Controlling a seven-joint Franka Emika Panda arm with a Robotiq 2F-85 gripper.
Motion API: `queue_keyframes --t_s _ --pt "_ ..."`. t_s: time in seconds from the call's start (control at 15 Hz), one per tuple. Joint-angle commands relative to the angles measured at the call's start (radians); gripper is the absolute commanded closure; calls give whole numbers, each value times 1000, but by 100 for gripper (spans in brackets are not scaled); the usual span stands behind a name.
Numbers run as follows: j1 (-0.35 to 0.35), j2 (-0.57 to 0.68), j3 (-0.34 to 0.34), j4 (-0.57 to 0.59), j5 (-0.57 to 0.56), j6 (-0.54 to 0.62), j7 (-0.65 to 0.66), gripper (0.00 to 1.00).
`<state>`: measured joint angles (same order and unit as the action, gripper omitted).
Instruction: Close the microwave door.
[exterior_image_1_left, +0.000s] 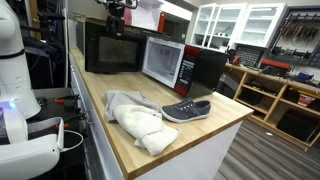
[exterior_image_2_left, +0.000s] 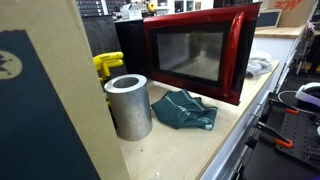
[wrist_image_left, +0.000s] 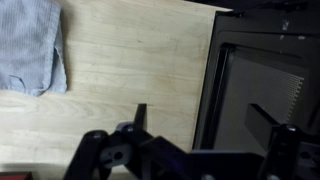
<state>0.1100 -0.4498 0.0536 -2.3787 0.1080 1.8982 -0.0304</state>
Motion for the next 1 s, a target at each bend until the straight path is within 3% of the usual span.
queue_keyframes --t_s 0.0,0.4,0.93 --pt "-13 -68 38 57 -49 -23 56 0" --pt "-4 -63 103 166 -80 39 129 0" --pt "87 59 195 240 -30 113 116 0"
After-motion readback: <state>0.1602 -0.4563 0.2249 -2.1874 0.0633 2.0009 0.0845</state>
